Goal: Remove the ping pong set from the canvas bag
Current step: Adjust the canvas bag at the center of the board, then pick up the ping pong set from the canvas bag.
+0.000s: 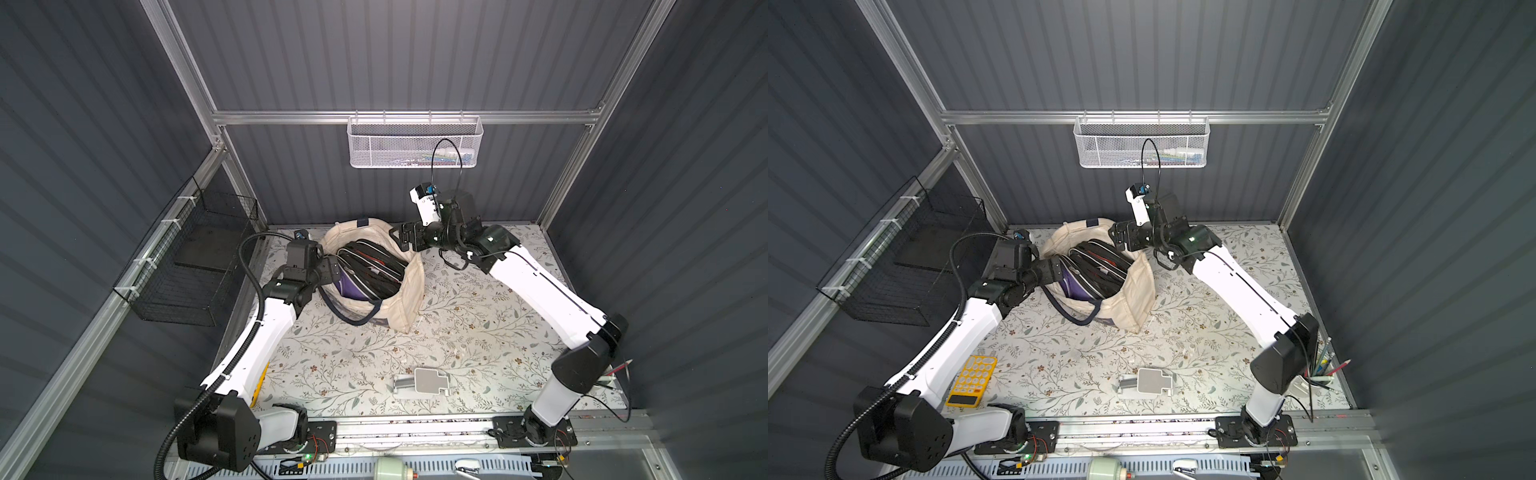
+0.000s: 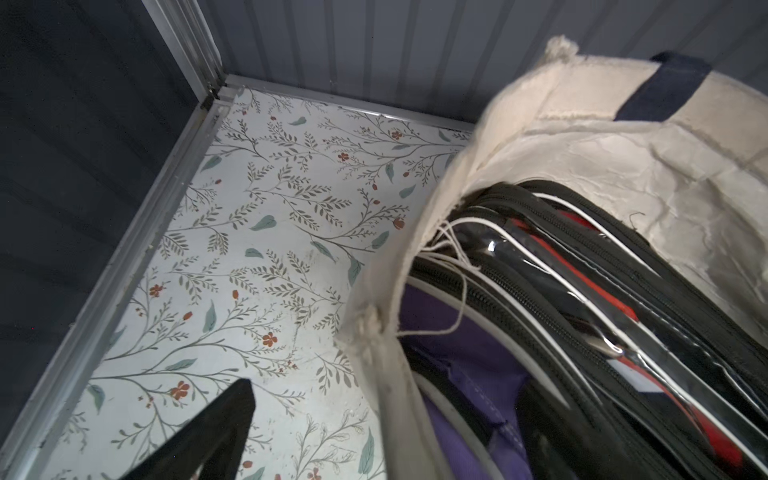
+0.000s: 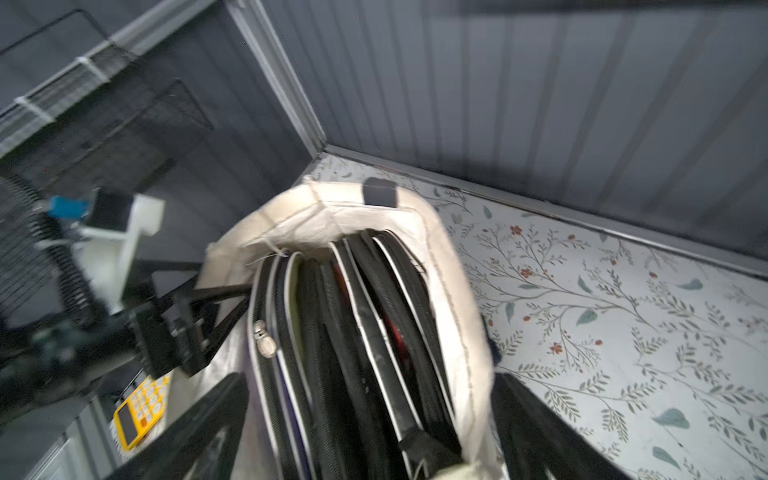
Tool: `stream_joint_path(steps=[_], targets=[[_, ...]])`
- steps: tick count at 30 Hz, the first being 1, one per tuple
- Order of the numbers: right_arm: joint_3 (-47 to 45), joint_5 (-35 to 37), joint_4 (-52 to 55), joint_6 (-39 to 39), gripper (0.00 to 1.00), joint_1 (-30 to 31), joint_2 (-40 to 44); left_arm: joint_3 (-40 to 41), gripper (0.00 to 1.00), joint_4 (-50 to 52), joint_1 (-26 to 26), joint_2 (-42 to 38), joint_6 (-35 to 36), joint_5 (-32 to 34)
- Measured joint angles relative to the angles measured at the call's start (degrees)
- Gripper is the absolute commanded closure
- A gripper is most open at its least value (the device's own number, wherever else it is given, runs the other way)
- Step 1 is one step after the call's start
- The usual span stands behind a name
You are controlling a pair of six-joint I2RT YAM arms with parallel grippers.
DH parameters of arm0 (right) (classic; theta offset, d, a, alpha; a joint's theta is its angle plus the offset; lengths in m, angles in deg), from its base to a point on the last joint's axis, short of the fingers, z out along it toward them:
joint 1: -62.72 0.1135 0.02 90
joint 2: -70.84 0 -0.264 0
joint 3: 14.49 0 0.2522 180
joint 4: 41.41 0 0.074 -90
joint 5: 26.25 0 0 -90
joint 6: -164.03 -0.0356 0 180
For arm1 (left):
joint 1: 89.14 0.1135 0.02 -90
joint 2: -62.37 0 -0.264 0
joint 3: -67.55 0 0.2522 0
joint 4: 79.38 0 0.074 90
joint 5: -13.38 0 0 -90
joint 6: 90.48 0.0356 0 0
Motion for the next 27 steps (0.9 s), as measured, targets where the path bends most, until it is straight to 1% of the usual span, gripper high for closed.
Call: stream_joint_path(steps=[3,7,13,15,21,23,25,26,27], targets=[[-1.3,-0.3,-0.3,1.2,0.17,3.0,1.9,-3.7,0.01,0.2,-0.1,0.0,0.7,1.0],[-3.8,-0.9,-0.2,2.1,0.27,5.8,1.0,-8.5,0.01,0.3,-0.1,0.3,1.9,2.1],[-4.5,-1.1,0.3,4.1,0.34,10.4,-3.6,-13.8,0.02,0.2,0.7,4.4,4.0,2.2],[-4.5,-1.5,0.4,4.5,0.35,11.8,-4.9,-14.6,0.07,0.0,1.2,6.8,4.7,1.4],[-2.7,-1.9,-0.1,5.7,0.37,14.8,-8.3,-15.8,0.15,0.7,3.3,14.3,5.2,-2.7],[-2.2,-1.7,-0.5,6.0,0.38,15.5,-9.0,-16.2,0.20,0.6,3.6,16.2,5.3,-3.8],[-2.1,-1.4,-1.6,6.3,0.40,16.0,-9.7,-16.3,0.28,0.7,4.0,17.2,5.5,-4.7],[-2.0,-1.2,-2.1,6.4,0.40,16.2,-9.9,-16.3,0.34,0.7,4.0,17.5,5.5,-5.1],[-2.0,-1.0,-2.6,6.6,0.41,16.4,-10.2,-16.3,0.42,0.6,4.1,17.7,5.7,-5.5]])
